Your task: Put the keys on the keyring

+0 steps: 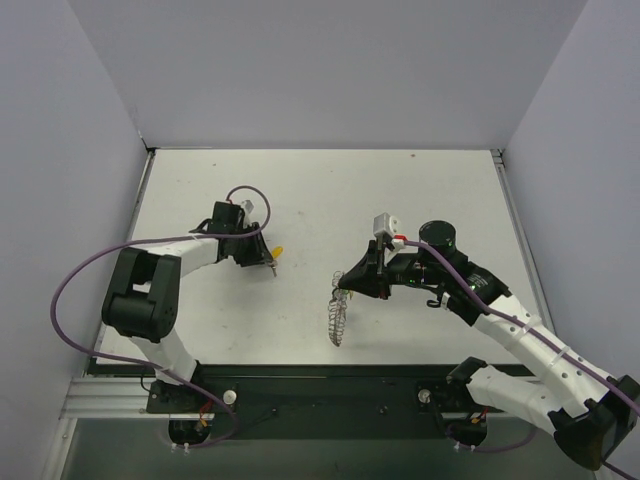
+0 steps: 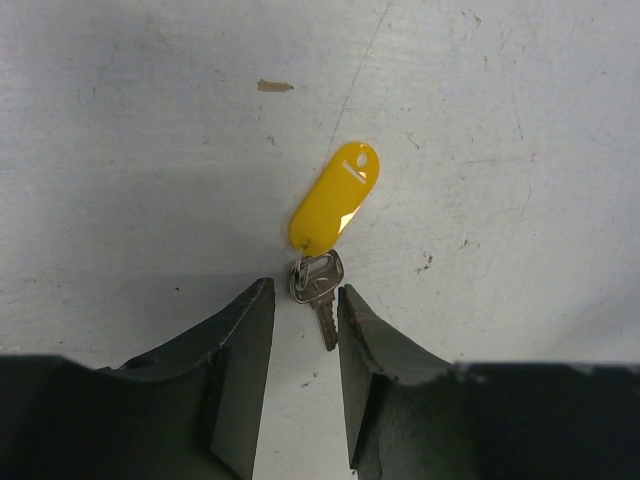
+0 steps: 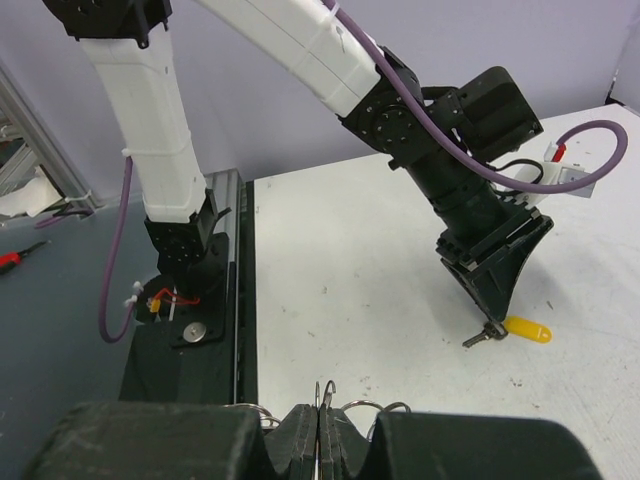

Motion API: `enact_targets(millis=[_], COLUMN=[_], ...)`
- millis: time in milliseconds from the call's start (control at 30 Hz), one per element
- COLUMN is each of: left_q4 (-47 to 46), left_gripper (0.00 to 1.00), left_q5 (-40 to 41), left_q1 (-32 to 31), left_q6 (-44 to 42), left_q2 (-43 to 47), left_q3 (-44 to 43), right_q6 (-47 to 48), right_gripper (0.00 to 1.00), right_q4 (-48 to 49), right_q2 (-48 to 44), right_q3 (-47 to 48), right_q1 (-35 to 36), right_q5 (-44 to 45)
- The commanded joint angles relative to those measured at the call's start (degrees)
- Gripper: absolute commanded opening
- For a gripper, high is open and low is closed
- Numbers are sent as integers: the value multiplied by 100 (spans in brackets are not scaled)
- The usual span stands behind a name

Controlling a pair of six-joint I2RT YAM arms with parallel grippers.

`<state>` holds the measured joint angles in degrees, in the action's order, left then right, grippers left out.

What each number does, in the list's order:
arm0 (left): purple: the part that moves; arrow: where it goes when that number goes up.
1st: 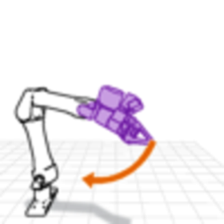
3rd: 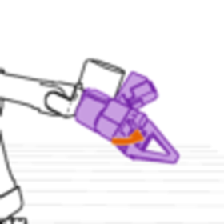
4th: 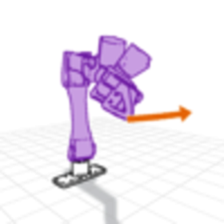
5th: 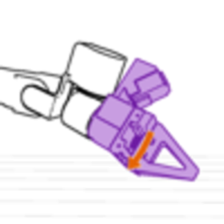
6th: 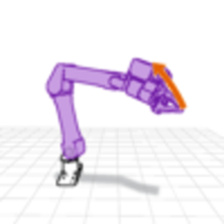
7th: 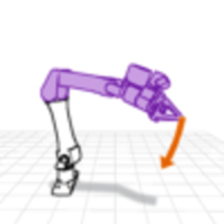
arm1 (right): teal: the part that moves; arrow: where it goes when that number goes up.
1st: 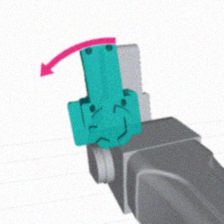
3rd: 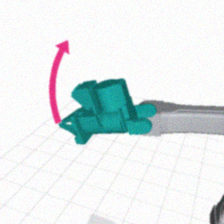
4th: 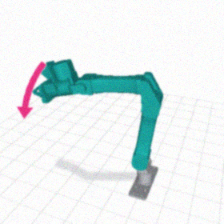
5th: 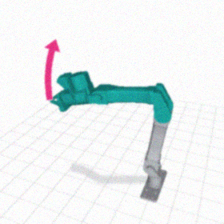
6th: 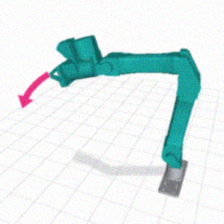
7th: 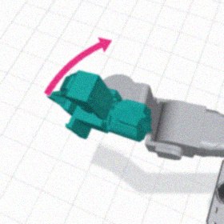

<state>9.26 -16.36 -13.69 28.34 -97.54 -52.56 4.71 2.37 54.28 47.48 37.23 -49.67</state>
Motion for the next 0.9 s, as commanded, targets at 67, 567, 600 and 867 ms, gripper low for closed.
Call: enact_targets(millis=[67, 567, 600, 867], left_q4=[-258, -275, -275, -187], left_gripper=[41, 13, 10, 0], left_q5=[150, -7, -8, 1], left_q1=[16, 16, 16, 7], left_q6=[-74, -232, -232, -495], left_q2=[-415, -565, -565, -205], left_q3=[-360, -378, -387, -449], right_q6=[144, 215, 215, 215], right_gripper=[0, 0, 0, 0], right_q4=[352, 316, 308, 308], right_q2=[-32, -32, -32, 38], right_q3=[358, 358, 358, 376], right_q1=[39, 47, 47, 38], right_q5=[-254, -298, -298, -298])
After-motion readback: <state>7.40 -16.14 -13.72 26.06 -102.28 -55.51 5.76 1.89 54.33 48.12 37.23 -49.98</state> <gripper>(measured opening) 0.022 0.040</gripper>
